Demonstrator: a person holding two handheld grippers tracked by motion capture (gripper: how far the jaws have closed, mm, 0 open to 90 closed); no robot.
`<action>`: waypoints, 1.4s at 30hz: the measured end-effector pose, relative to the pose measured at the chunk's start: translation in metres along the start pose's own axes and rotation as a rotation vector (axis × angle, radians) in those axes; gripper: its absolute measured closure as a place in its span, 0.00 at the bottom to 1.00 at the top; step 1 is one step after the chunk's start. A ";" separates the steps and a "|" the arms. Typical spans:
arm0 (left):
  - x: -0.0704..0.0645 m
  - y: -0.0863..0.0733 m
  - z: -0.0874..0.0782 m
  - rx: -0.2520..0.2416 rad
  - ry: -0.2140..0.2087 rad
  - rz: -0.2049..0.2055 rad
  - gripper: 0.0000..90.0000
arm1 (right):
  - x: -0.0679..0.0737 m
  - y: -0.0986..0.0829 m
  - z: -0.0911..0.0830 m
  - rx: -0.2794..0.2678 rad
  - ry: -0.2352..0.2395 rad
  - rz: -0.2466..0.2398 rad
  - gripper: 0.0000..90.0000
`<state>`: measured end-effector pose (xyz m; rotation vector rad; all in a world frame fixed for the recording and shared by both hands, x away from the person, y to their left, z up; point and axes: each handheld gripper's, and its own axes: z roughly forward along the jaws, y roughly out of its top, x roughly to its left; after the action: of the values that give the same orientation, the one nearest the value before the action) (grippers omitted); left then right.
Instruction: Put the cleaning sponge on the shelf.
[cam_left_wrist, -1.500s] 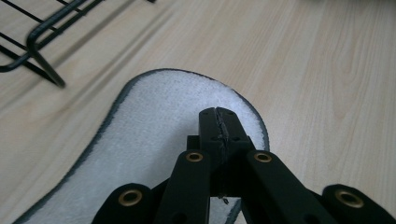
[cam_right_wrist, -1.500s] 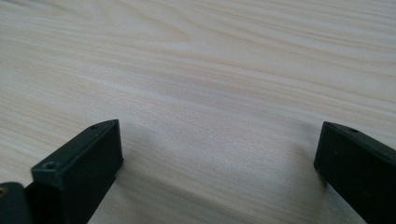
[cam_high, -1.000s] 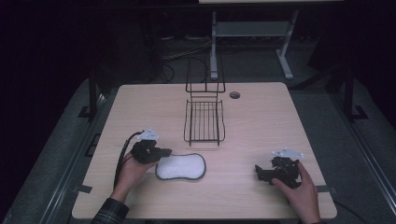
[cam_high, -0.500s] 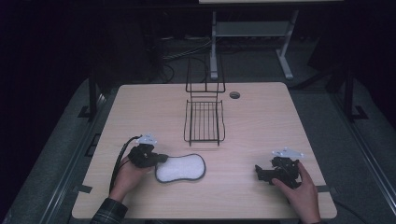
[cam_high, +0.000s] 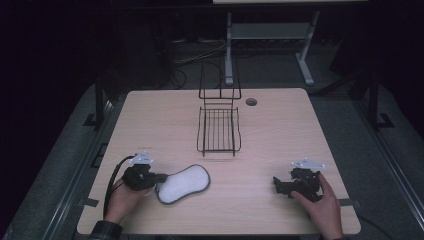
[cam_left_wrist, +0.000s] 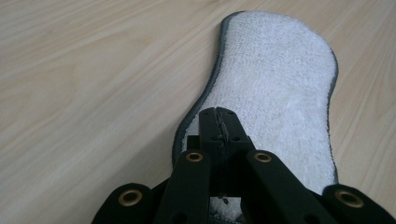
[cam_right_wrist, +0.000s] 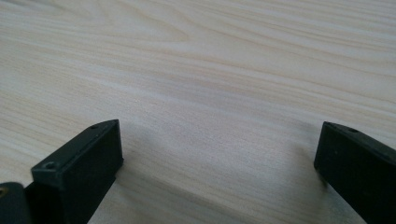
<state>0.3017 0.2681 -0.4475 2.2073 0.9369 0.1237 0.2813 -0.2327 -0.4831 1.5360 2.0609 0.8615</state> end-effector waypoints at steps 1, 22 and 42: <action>0.000 -0.002 -0.002 -0.005 0.001 -0.012 0.99 | 0.000 0.000 0.000 0.000 0.000 0.000 0.01; -0.008 0.015 0.007 -0.064 -0.016 0.019 0.43 | 0.000 0.000 0.000 0.000 0.000 0.000 0.01; -0.020 0.019 0.039 -0.013 -0.048 0.096 0.15 | 0.000 0.000 0.000 0.000 0.000 0.000 0.01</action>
<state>0.3116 0.2228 -0.4602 2.2336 0.8025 0.1203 0.2813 -0.2327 -0.4831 1.5358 2.0609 0.8613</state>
